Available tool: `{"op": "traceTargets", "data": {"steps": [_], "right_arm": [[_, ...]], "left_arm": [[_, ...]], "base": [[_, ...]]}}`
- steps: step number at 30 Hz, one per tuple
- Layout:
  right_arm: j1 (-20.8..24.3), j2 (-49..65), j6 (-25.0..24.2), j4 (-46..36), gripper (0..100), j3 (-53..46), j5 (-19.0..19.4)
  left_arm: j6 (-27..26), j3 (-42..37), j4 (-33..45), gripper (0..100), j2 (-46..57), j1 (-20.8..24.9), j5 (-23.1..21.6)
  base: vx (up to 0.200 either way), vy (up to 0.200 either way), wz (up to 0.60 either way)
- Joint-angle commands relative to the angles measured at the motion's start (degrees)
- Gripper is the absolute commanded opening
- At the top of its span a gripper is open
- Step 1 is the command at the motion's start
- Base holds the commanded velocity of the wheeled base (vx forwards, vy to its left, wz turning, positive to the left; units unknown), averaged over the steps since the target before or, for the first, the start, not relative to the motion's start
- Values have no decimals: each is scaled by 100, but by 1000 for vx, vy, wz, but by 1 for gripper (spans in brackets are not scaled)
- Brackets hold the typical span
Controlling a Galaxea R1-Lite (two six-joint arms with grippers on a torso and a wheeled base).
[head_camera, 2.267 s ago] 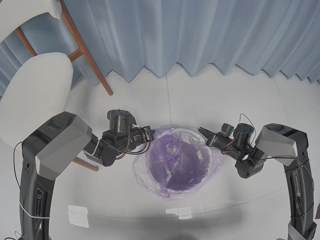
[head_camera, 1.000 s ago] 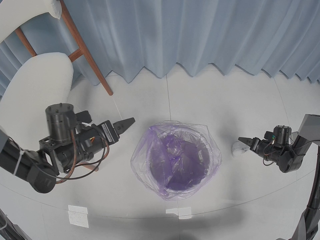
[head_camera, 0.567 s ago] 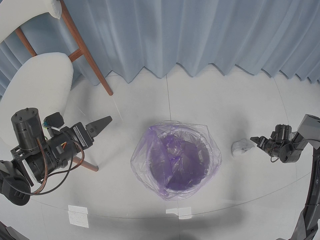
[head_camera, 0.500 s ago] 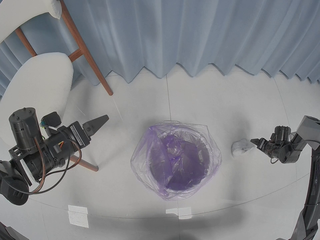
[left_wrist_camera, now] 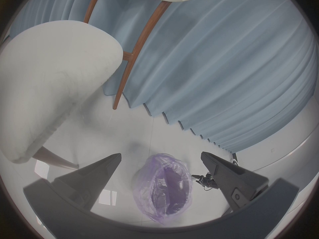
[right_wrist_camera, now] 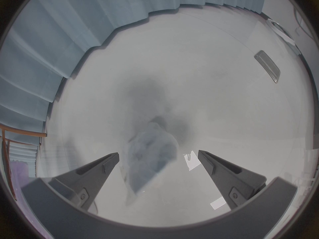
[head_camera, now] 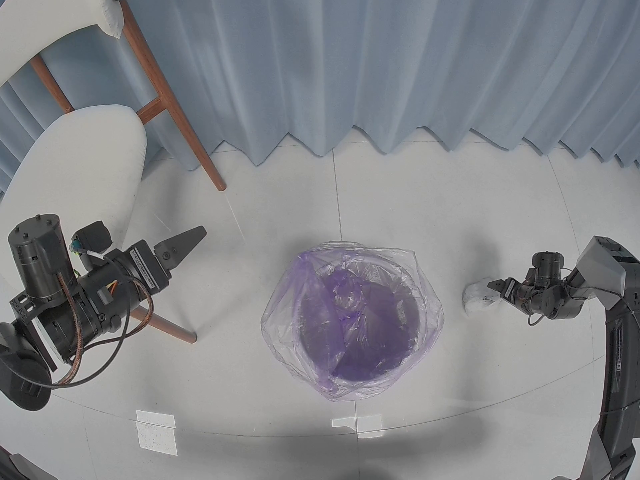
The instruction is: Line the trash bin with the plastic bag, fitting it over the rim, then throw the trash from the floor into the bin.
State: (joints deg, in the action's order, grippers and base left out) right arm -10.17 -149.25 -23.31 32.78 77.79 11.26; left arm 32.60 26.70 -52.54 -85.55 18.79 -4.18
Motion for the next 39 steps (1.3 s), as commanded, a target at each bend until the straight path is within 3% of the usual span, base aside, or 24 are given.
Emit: {"op": "traceTargets", "data": {"steps": [1,4,5,14,20,26,28,31,35,39], "right_arm": [[129,-412,-7,-246,100,659,-107],[164,-517,-25,-299,100,773,-133],[164,-517,-25,-299,0,773,-133],[349,-377,-121,-290,0,676,-274],[173,660,-139,-272,0,-9,-265],[32,2576,-130,-158,0,-1750,-81],[76,3561,-86,-79,0,-2602,210],[437,4694,-7,264,0,-3472,579],[1069,5705,178,624,0,-4175,596],[1693,6452,802,782,0,-4799,605]], "left_arm": [[-140,-7,-2,100,-14,-121,-4],[-140,-24,-2,100,-5,-173,-4],[-140,-24,-2,100,-5,-173,-4],[-157,-262,-98,100,179,-349,5],[-342,-455,-248,100,478,-499,14],[-904,-930,-309,100,970,-534,-39],[-1098,-1211,-424,100,1199,-525,-56],[-1317,-1430,-564,100,1489,-534,-56],[-1467,-1650,-564,100,1902,-604,-56],[-1669,-1984,-564,100,2359,-965,-56]], "base": [[0,0,0],[0,0,0],[0,0,0],[0,0,0],[0,0,0],[0,0,0],[0,0,0],[0,0,0],[0,0,0],[0,0,0]]}}
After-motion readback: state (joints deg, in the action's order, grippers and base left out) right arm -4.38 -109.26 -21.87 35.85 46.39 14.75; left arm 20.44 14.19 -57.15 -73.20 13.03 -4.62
